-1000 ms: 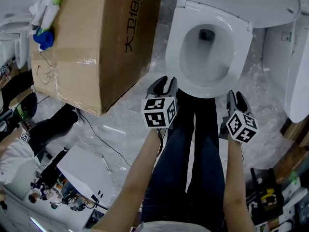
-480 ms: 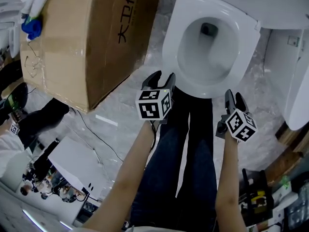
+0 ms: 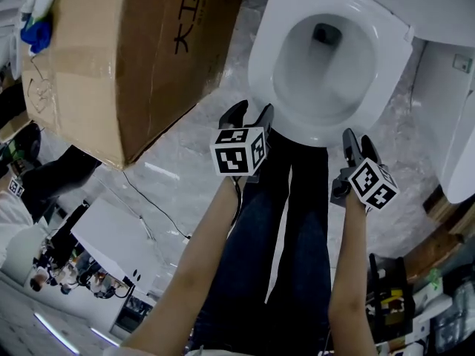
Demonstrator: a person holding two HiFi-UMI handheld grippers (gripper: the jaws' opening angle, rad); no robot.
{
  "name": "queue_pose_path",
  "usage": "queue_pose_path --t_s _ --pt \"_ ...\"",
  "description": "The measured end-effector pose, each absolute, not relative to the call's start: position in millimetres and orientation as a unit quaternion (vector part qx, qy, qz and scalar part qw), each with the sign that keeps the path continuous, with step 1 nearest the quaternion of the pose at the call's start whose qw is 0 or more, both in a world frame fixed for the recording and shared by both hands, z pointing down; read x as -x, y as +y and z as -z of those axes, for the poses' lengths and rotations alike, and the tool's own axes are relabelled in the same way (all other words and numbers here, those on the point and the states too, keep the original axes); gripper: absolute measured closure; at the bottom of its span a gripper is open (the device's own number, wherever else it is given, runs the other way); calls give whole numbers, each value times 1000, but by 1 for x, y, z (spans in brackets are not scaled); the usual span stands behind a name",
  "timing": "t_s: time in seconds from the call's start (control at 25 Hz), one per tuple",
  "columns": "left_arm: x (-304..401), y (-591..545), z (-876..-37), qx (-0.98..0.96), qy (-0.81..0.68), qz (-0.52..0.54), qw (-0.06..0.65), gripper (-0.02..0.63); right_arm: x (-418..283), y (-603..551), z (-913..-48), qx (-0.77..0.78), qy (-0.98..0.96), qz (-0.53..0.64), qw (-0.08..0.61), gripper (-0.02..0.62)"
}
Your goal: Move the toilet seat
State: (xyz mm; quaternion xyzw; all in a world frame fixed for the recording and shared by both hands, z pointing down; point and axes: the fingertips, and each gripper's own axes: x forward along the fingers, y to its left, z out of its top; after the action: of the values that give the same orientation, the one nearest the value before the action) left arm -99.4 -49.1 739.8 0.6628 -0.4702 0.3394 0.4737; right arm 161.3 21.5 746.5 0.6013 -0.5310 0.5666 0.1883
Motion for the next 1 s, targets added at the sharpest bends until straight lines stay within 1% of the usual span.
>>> queue_pose_path --t_s 0.12,0.56,0.72,1.0 --pt "99 -50 -747 -657 -473 -338 479 351 -160 23 -756 -590 -531 -578 188 314" --pt "85 -46 -761 -656 -450 -342 500 337 -160 13 -764 -595 -523 -578 195 313" --pt "83 -41 -768 -643 -433 -354 523 330 -157 11 -767 -596 -518 -582 194 311" --pt "80 -44 -774 -649 -433 -354 516 321 -158 10 -771 -595 -515 -587 189 304"
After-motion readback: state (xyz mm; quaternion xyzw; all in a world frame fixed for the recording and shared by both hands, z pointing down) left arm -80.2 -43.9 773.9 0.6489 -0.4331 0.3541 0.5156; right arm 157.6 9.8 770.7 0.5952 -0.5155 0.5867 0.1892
